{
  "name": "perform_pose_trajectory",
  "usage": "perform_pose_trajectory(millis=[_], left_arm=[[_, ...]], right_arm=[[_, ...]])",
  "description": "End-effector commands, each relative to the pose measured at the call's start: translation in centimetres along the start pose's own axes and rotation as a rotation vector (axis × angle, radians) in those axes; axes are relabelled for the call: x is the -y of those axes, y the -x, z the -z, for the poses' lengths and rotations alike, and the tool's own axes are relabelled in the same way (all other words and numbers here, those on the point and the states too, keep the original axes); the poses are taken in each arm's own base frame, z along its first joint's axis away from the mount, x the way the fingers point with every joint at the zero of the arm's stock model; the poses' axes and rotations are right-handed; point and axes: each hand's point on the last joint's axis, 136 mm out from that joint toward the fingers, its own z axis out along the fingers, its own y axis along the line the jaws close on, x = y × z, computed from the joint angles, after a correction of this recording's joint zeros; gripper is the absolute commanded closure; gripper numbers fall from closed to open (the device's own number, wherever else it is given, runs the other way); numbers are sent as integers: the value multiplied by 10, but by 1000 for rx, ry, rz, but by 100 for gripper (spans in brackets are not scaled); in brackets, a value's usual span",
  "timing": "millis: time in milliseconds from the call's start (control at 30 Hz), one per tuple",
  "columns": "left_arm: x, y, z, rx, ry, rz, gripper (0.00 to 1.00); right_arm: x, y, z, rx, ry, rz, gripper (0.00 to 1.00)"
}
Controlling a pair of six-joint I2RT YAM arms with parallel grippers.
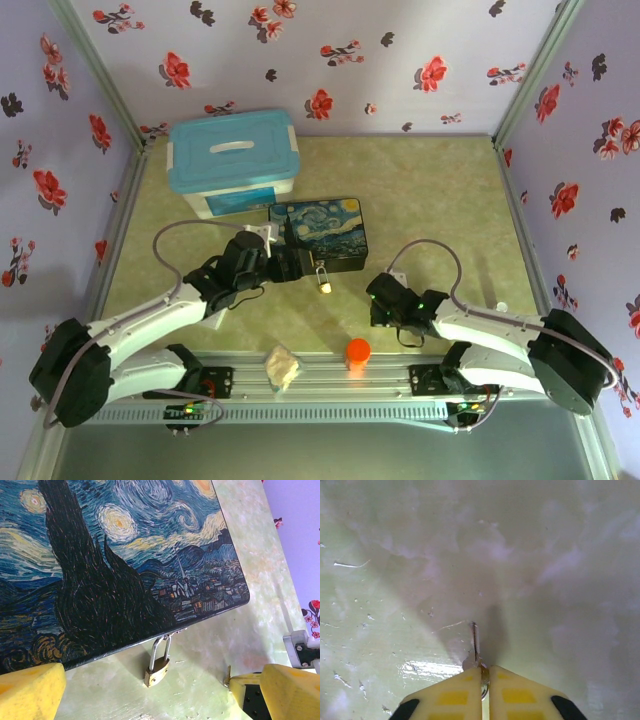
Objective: Unlock the padlock with the key
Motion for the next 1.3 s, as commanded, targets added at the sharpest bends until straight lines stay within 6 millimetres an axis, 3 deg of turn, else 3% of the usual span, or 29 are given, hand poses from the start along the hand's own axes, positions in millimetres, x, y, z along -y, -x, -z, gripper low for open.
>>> perform_pose_trajectory(millis=[0, 267, 367, 433, 633, 767, 967, 1267], left_arm=[[3, 3, -1, 18, -5, 10, 0], [7, 7, -1, 22, -5, -1, 0], [7, 7, -2, 18, -3, -1, 0], [7, 7, -2, 18, -3, -1, 0], [7, 8, -2, 17, -2, 0, 0], [7, 7, -3, 16, -1, 0, 0], [7, 7, -6, 14, 0, 3, 0], [7, 5, -10, 6, 2, 11, 0]], right_arm=[[10, -5, 1, -10, -36, 16, 94], [22, 5, 15, 30, -77, 20, 99], [20, 10, 19, 37, -63, 29, 85], [9, 14, 22, 50, -8, 52, 71], [-16, 24, 27, 97, 113, 122, 57], [-11, 24, 22, 64, 48, 184, 58], [-8, 16, 9, -12, -16, 240, 68], [-10, 9, -1, -65, -49, 274, 67]])
